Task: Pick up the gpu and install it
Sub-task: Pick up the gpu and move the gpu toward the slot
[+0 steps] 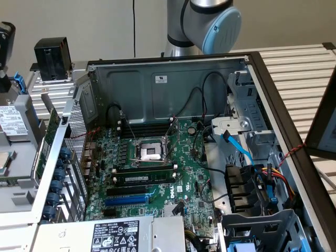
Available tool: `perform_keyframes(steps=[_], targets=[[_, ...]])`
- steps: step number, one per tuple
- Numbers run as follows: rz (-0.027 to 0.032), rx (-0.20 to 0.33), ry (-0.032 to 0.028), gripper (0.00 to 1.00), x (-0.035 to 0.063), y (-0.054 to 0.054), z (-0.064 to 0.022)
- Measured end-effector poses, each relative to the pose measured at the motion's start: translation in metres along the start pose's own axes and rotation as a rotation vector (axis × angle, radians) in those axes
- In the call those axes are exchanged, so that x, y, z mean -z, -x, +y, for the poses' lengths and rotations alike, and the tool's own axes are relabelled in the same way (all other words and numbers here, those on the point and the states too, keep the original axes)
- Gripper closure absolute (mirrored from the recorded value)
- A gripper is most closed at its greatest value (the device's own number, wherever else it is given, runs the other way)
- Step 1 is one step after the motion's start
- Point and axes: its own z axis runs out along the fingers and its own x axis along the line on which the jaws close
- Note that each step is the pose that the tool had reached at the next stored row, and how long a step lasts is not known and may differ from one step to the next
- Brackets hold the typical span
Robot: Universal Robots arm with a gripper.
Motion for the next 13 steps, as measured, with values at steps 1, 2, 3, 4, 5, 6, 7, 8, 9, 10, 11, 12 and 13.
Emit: perform_keyframes(steps=[1,2,3,4,5,6,7,8,9,10,11,12,13], targets=[[-0.0003,0.000,0.0000,0.89,-0.0002,-0.002,-0.0002],[-0.0005,0.000,0.0001,0.89,-0.0008,-0.002,-0.0004],[-0.0007,0.000,0.0005,0.89,-0.0018,-0.002,-0.0009],[-0.0014,0.000,0.0013,0.83,-0.0029,-0.002,-0.0016],[-0.0029,0.000,0.0021,0.76,-0.0044,-0.002,-0.0024],[-0.0048,0.000,0.0026,0.76,-0.0058,-0.002,-0.0034],[-0.0074,0.000,0.0032,0.70,-0.0071,-0.002,-0.0044],[-0.0113,0.000,0.0035,0.64,-0.0082,-0.003,-0.0048],[-0.0165,0.000,0.0038,0.64,-0.0092,-0.003,-0.0049],[-0.0217,0.001,0.0043,0.57,-0.0100,-0.003,-0.0050],[-0.0267,0.001,0.0049,0.57,-0.0109,-0.003,-0.0051],[-0.0315,0.001,0.0055,0.57,-0.0119,-0.003,-0.0053],[-0.0370,0.002,0.0060,0.57,-0.0124,-0.003,-0.0054]])
